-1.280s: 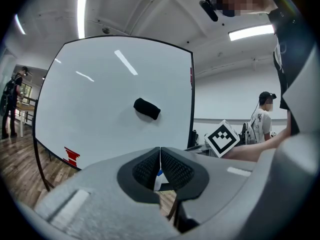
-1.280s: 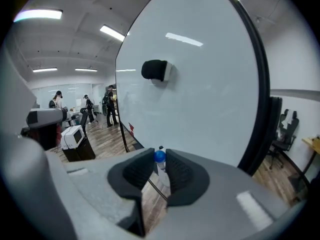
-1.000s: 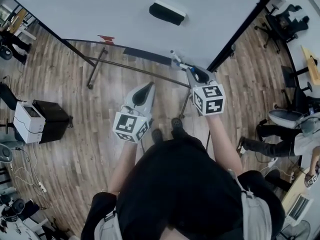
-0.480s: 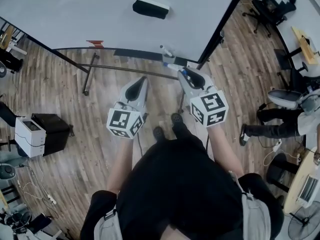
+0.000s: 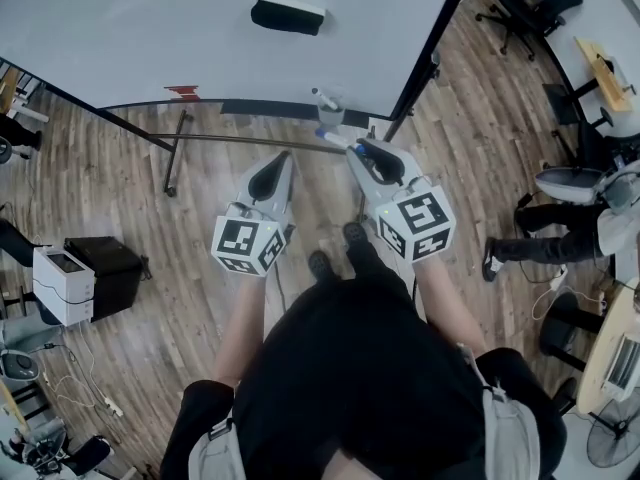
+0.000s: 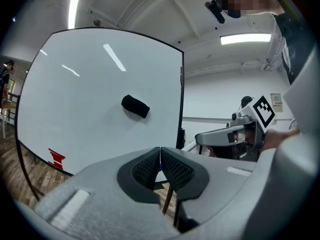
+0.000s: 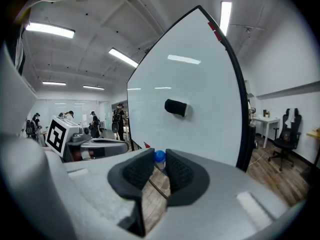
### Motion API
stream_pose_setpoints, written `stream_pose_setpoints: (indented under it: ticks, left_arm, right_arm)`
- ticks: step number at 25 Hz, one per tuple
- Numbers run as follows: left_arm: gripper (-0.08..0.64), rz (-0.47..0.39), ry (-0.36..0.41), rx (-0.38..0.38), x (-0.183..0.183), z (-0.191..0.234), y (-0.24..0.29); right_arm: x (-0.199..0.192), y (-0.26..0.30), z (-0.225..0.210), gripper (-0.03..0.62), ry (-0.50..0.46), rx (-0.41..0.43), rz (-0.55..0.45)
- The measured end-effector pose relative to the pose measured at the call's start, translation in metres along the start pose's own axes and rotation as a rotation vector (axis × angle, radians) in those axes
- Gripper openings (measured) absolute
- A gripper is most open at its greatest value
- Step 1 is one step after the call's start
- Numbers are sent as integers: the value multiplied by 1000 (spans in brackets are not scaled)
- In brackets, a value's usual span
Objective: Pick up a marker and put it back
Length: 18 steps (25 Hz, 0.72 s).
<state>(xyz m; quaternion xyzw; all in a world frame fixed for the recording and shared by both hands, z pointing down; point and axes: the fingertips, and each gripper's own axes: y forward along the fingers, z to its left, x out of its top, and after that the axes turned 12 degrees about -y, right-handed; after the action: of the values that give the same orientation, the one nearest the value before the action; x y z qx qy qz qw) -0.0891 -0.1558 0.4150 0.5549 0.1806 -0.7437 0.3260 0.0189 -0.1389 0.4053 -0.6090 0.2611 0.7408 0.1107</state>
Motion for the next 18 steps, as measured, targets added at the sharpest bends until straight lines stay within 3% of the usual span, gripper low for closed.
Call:
stream_pose_setpoints:
  ticks: [18]
  left_arm:
    - [13,-8,-1,10,5,3,5]
  right_arm:
    - [2,8,-9,74,-19,0,0]
